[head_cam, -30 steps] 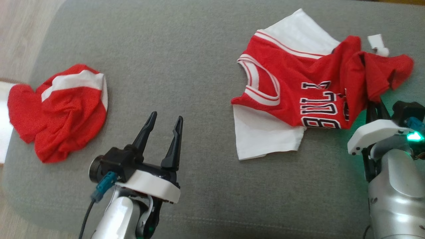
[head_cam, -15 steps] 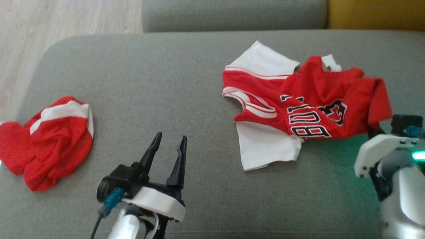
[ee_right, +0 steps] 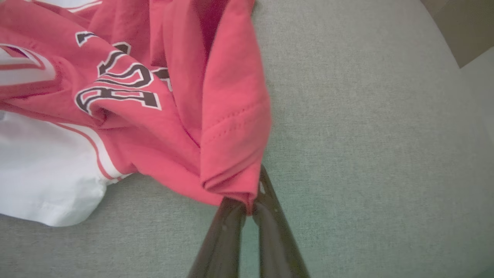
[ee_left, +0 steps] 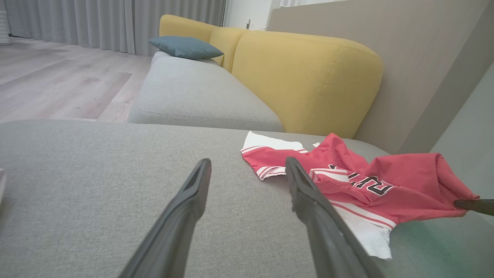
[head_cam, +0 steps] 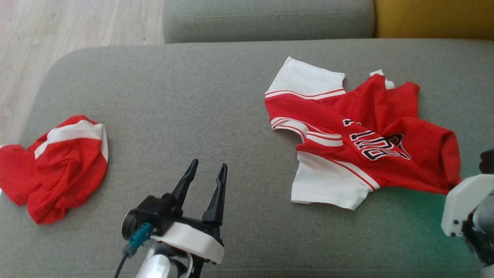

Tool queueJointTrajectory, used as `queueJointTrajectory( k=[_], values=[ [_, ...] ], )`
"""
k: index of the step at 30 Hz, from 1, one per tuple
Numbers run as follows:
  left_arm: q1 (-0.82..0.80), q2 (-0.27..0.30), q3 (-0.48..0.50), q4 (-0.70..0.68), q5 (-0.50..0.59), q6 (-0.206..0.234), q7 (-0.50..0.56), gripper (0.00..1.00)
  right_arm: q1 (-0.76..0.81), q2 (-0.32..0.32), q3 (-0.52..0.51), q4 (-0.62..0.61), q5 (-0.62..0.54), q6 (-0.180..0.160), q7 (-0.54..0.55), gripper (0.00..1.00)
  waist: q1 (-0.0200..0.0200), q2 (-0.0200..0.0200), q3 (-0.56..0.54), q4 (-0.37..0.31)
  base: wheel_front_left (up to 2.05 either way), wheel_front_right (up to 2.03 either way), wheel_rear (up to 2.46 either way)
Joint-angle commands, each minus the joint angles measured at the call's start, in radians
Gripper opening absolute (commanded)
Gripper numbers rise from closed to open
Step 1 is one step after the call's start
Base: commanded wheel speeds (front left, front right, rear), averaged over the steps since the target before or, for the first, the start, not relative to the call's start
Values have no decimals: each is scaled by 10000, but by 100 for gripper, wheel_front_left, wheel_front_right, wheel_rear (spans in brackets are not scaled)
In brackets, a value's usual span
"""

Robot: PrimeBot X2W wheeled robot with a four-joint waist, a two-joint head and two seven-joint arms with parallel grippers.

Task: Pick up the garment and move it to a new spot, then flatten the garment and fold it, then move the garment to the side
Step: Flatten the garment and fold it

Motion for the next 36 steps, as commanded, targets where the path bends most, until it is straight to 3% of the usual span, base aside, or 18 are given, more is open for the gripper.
queueJointTrajectory(
  k=[1, 2, 7, 12, 16, 21, 27, 32, 36],
  values=[
    [-478, 18, 303, -367, -7, 23, -122, 100, -109, -46, 75, -452, -235, -7, -48, 22, 0, -1, 150, 86, 0, 0, 0],
    [-509, 18, 310, -354, 15, 3, -122, 100, -78, 9, -34, -466, -503, -7, -261, 100, 0, -1, 191, 110, 0, 0, 0],
    [-590, 18, 486, -288, 160, -92, -122, 100, -294, 935, -855, -370, -2046, -7, -2234, 100, 0, -1, 289, 119, 0, 0, 0],
    [-586, 18, 621, -270, 230, -119, -122, 100, -392, 1285, -1175, -616, -2674, -7, -4253, 100, 0, -1, 234, -29, 0, 0, 0],
    [-587, 18, 616, -314, 230, -126, -122, 100, -180, 1309, -565, -440, -1331, -7, -5826, 100, 0, -1, 219, -216, 0, 0, 0],
    [-616, 18, 487, -332, 246, -217, -122, 100, 37, 1311, 0, -196, -483, -7, -7009, 100, 0, -1, 310, -475, 0, 0, 0],
    [-1082, 18, -207, 18, 91, -654, -122, 100, -151, 1313, 342, 14, -442, -7, -7632, 100, 0, -1, 687, -852, 0, 0, 0],
    [-1910, 18, -1578, 1522, -201, -1084, -38, 100, -441, 1313, 442, 42, -473, -7, -7798, 100, 0, -1, 1056, -1217, 0, 0, 0],
    [-2795, 18, -2511, 2672, -607, -1144, 587, 100, -584, 1314, 588, 108, -468, -7, -7916, 100, 0, -1, 1289, -1490, 0, 0, 0]
  ],
)
